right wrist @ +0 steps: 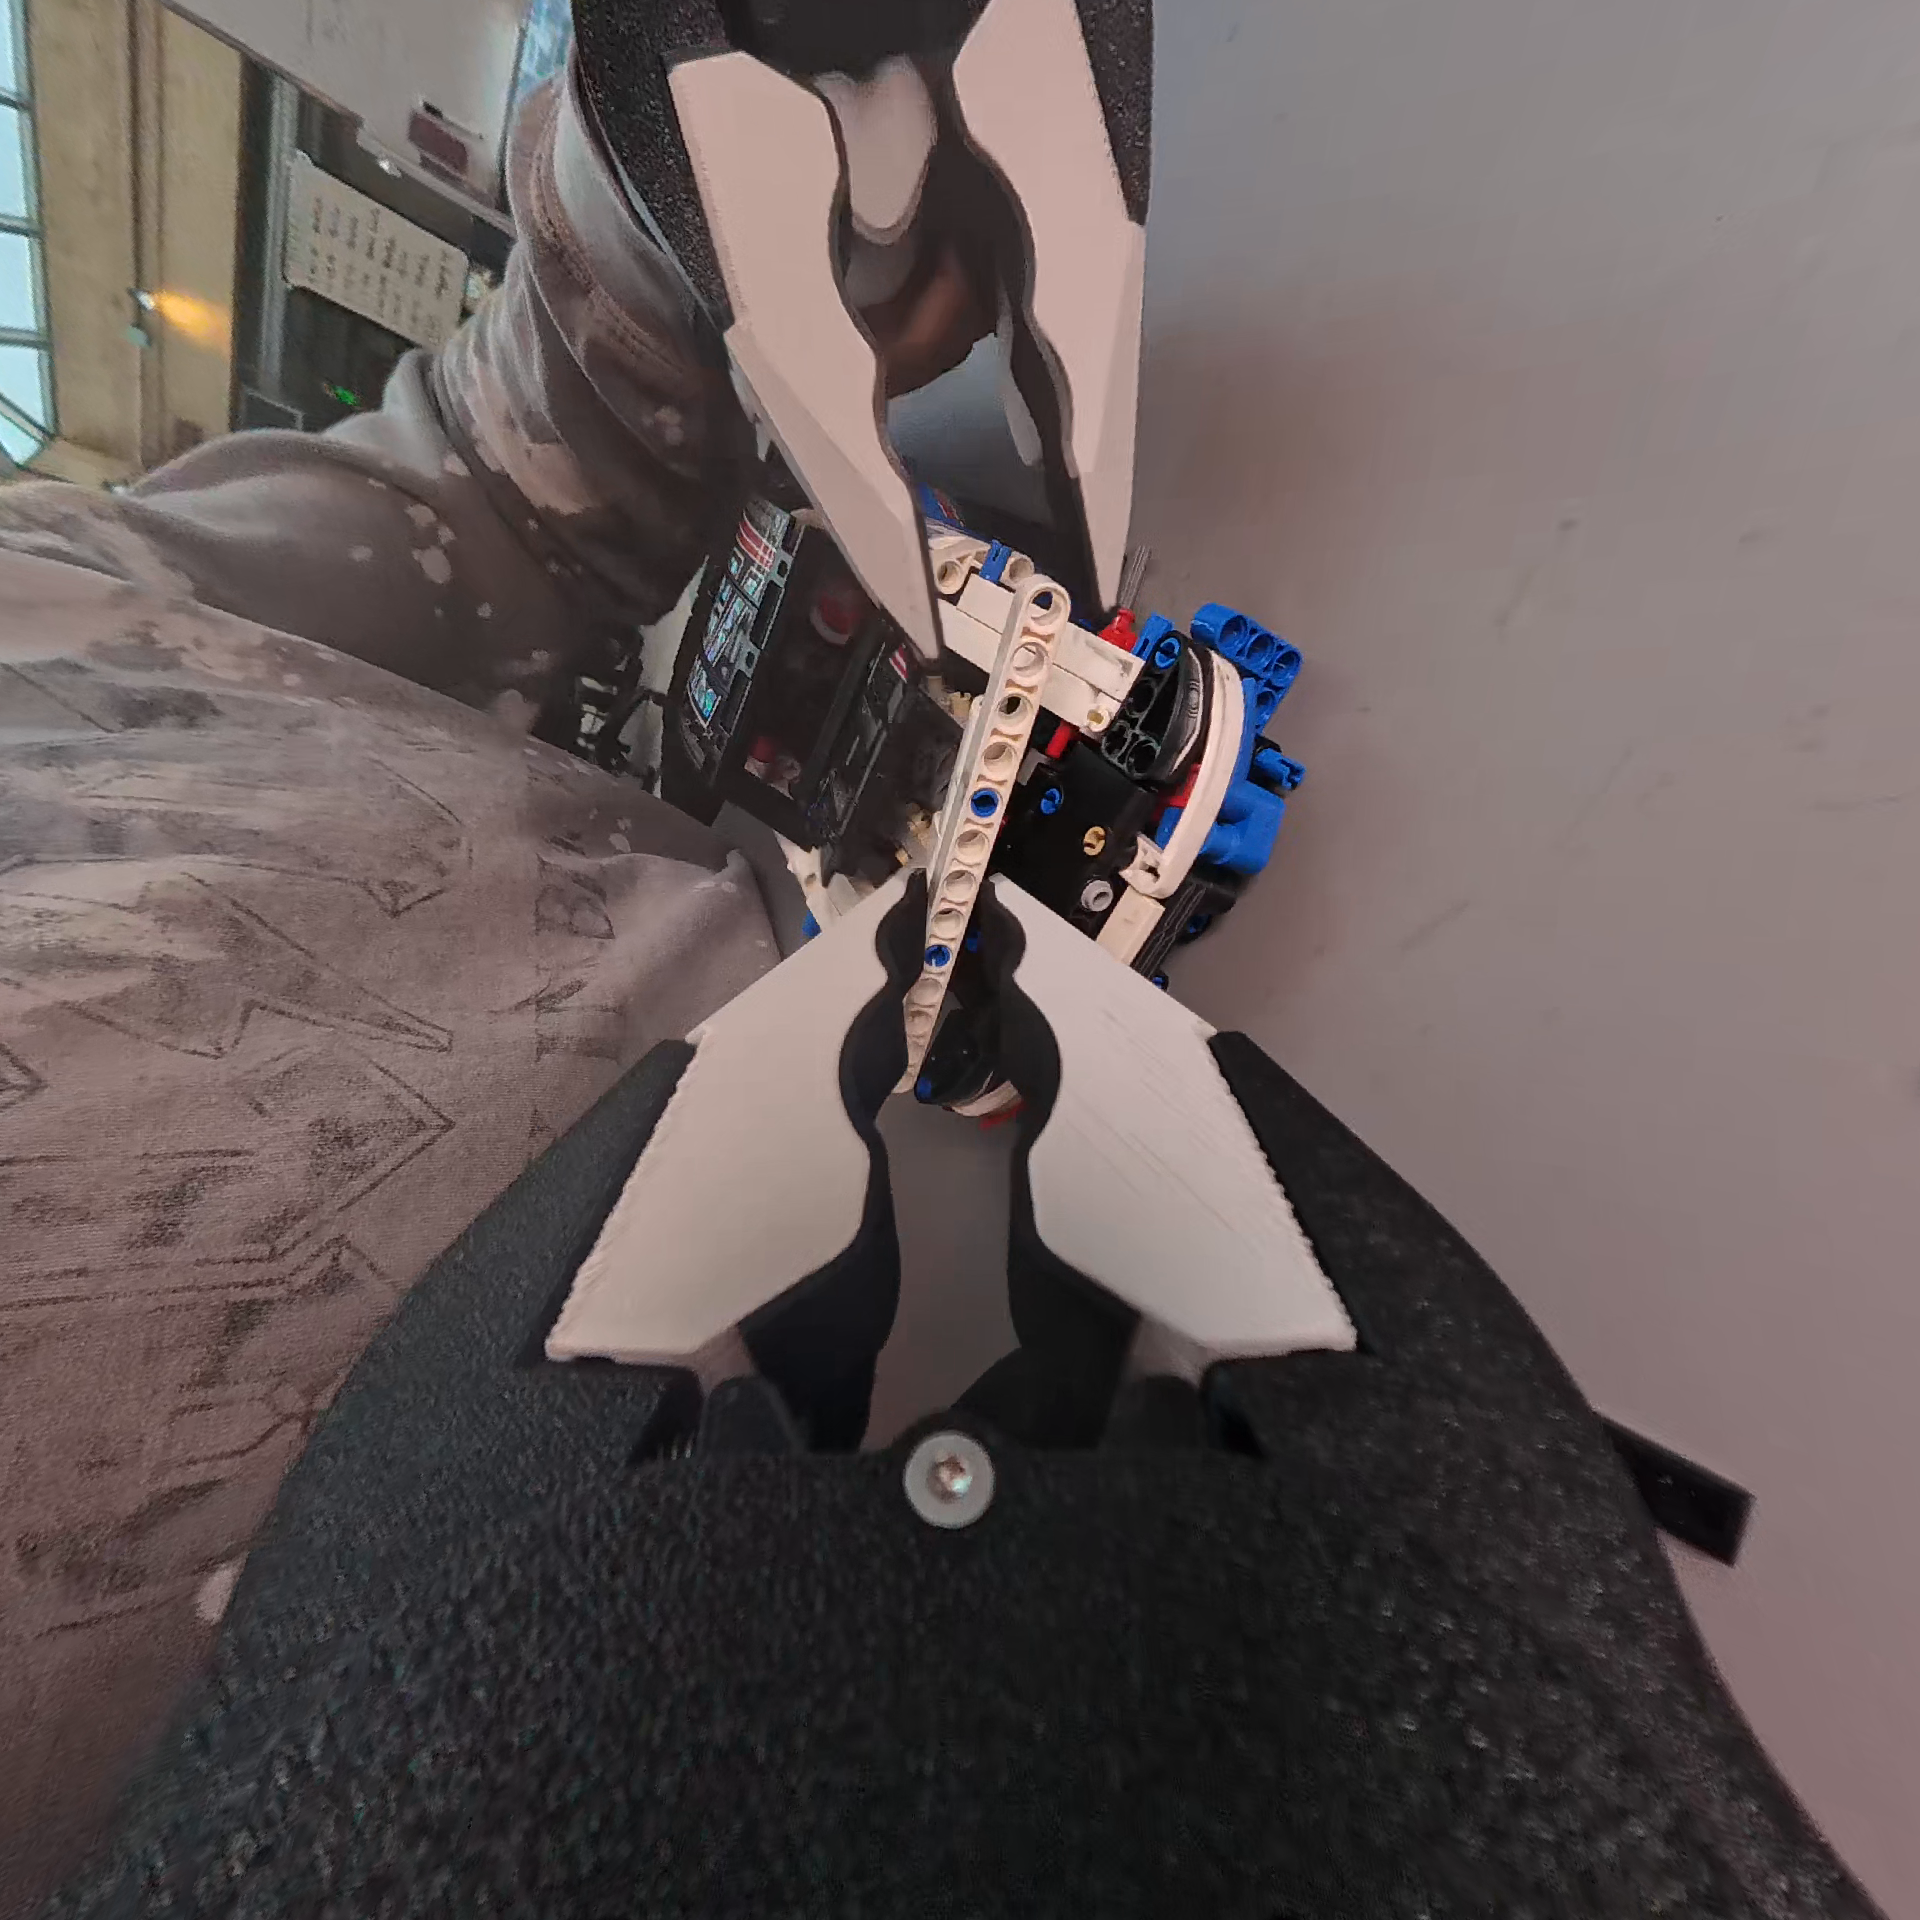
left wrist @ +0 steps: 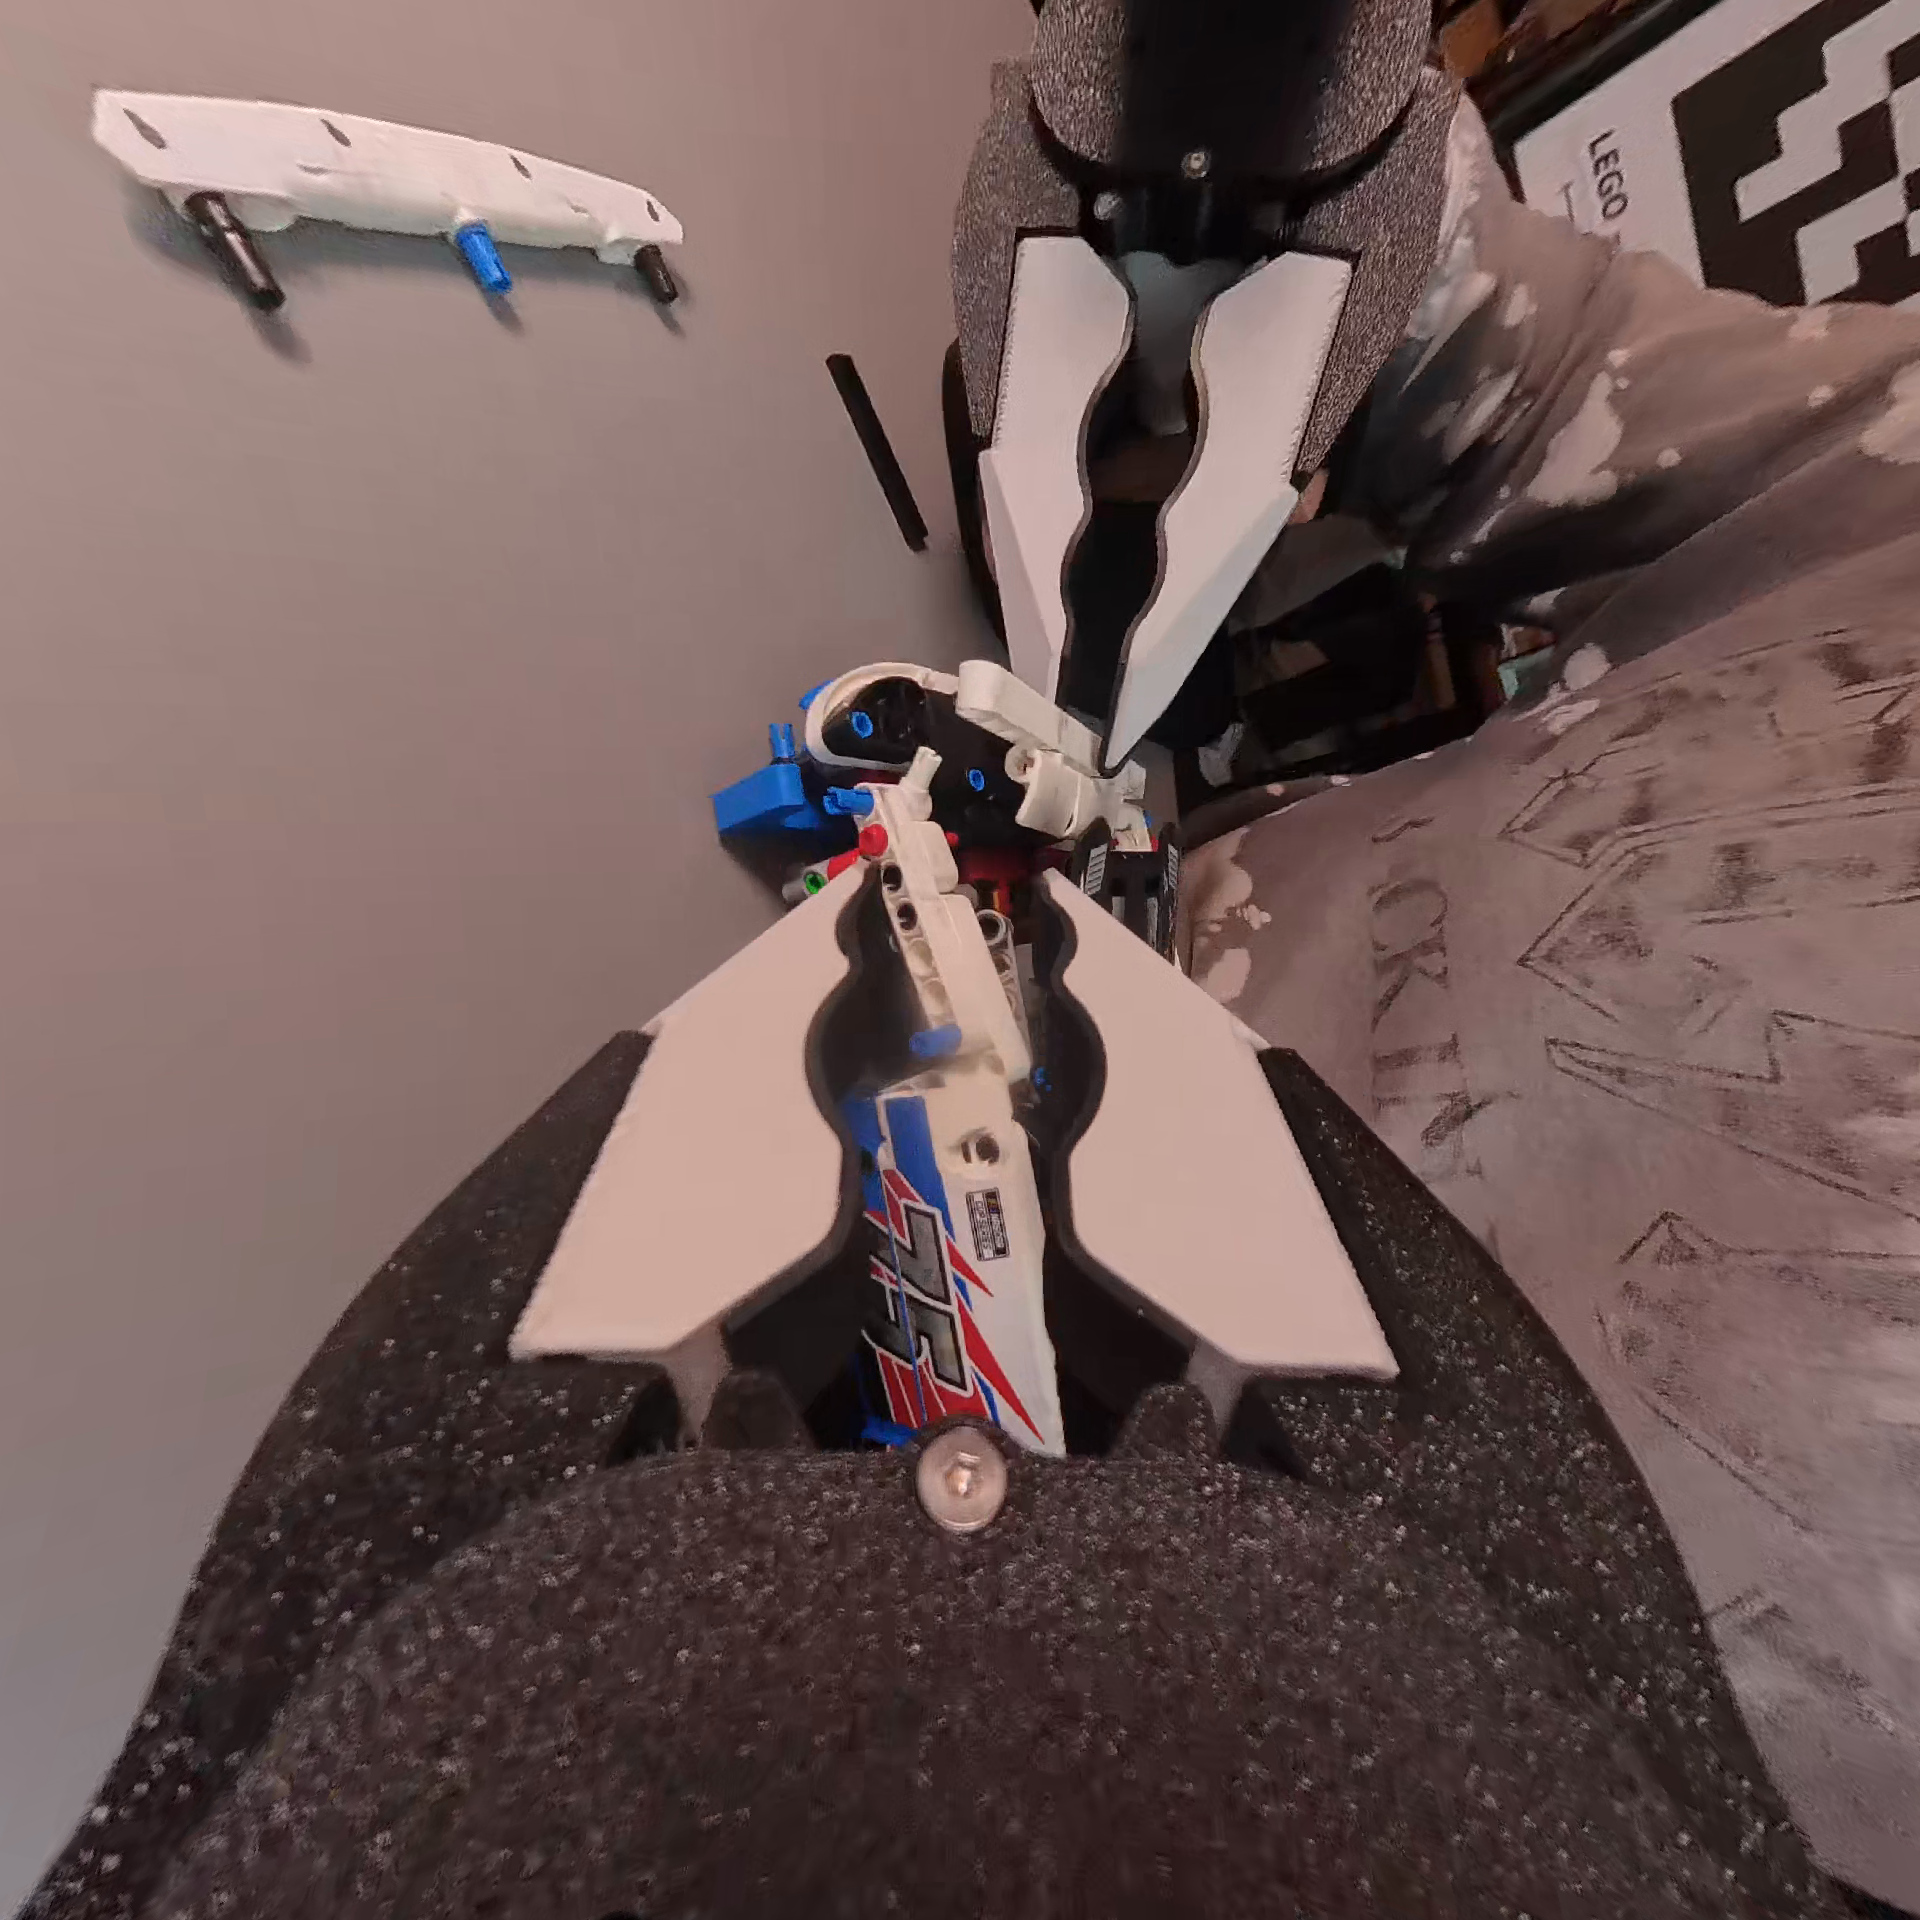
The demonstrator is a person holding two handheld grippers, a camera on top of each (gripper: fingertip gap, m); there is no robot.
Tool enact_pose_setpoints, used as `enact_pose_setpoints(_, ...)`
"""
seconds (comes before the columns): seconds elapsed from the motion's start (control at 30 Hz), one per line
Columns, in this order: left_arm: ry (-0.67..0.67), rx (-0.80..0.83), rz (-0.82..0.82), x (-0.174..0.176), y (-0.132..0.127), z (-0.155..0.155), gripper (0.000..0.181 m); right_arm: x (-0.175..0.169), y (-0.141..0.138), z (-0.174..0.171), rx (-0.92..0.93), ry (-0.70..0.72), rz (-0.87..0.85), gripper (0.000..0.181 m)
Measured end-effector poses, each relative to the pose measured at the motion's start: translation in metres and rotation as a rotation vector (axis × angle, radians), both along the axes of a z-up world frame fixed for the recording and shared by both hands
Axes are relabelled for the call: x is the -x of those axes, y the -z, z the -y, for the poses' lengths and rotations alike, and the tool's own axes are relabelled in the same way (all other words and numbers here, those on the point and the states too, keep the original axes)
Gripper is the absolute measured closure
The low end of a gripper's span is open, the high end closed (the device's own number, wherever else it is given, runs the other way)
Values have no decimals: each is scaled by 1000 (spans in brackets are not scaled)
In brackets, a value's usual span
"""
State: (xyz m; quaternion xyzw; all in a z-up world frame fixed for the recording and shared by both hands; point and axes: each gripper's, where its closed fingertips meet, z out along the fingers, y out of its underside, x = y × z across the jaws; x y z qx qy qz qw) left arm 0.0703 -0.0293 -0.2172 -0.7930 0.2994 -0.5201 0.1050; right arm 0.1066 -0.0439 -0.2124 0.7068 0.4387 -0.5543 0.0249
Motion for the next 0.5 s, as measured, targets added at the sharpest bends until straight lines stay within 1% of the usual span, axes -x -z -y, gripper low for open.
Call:
enact_pose_setpoints(0.1,64,-11,-26,-4,3,2,162,-3,0,3,-18,0,-18,173)
enact_pose_setpoints(0.17,76,-12,-18,-5,5,2,175,-5,-1,7,-23,-15,-33,173)
enact_pose_setpoints(0.23,86,8,63,-7,-3,5,181,-8,-1,11,-19,-35,-41,173)
enact_pose_setpoints(0.4,46,4,140,-3,-7,3,181,-9,-2,11,-15,-39,-51,173)
enact_pose_setpoints(0.5,51,19,230,-3,-22,8,181,-9,-1,11,-9,-38,-43,173)
